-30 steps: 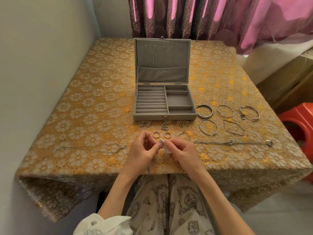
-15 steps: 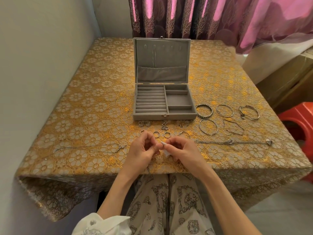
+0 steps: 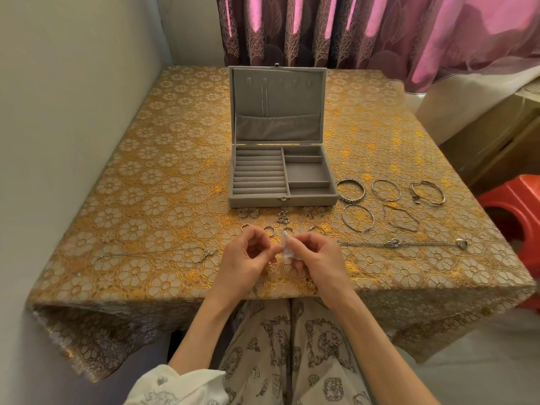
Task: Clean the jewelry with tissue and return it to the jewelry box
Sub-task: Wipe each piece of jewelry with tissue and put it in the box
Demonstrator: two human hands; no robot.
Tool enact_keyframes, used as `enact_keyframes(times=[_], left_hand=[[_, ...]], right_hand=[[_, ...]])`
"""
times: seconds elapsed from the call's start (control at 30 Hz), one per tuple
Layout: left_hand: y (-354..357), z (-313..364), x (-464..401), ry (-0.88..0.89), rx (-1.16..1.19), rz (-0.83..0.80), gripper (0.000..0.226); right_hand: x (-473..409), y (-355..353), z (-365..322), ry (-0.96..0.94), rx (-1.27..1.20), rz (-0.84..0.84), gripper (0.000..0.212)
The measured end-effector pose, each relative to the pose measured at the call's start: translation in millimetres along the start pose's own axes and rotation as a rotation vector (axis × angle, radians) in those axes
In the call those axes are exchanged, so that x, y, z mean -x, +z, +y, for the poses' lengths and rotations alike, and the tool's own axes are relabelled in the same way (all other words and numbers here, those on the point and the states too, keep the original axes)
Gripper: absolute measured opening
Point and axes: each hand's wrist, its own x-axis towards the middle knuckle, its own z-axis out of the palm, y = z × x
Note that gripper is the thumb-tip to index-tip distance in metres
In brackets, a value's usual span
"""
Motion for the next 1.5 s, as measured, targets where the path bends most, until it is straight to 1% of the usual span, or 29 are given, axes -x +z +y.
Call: enact_keyframes(times=[0.13,0.23,0.37,0.5,0.63,0.77,0.87,0.93,1.1,1.27,1.43,1.5], left_hand=[[-0.5,-0.9,0.3,-0.017,0.097,0.130,0.017],[-0.8,-1.7,1.2,-0.007,0.094,0.172,0.015],[2.5,-1.5,2.6,0.023,0.057,0.193,0.014],[5.8,-2.1,4.0,0.056,-0.046,0.170,0.016],[7.6,-1.2,3.5,0.066,-0.114,0.084,0.012],[7.5,-1.3,1.6,0.006,-0.070,0.037,0.015],[5.2,-1.4,1.3,-0.014,-0.043,0.001,0.021],[4.4,-1.5,1.1,-0.022,-0.024,0.006,0.019],[7.4,-1.4,1.0,-0.014,-0.032,0.023,0.012],[7.9,-1.3,1.2,0.004,-0.041,0.026,0.014],[11.4,-0.3,2.9,-0.011,-0.025,0.077,0.006],[11.1,0.6,3.1,-0.043,0.025,0.100,0.004]], right_hand=[[0.6,-0.8,1.8,0.053,-0.171,0.062,0.013],[1.5,2.5,0.7,0.037,-0.132,0.053,0.011],[0.9,1.6,-4.2,-0.004,-0.071,-0.035,0.011],[0.3,-2.0,-4.8,-0.019,-0.028,-0.094,0.013],[1.7,-0.6,-4.2,-0.010,-0.103,-0.030,0.012],[1.6,4.1,-4.0,-0.027,-0.155,0.054,0.013],[0.3,5.7,-2.0,-0.055,-0.117,0.076,0.002],[-0.1,4.4,-1.6,-0.058,-0.114,0.065,0.006],[0.1,0.5,-1.0,-0.055,-0.080,-0.002,0.006],[0.7,3.5,-1.7,-0.026,-0.164,0.049,0.007],[1.9,5.7,-0.3,-0.018,-0.256,0.120,0.006],[1.6,5.5,0.3,-0.023,-0.246,0.111,0.008]])
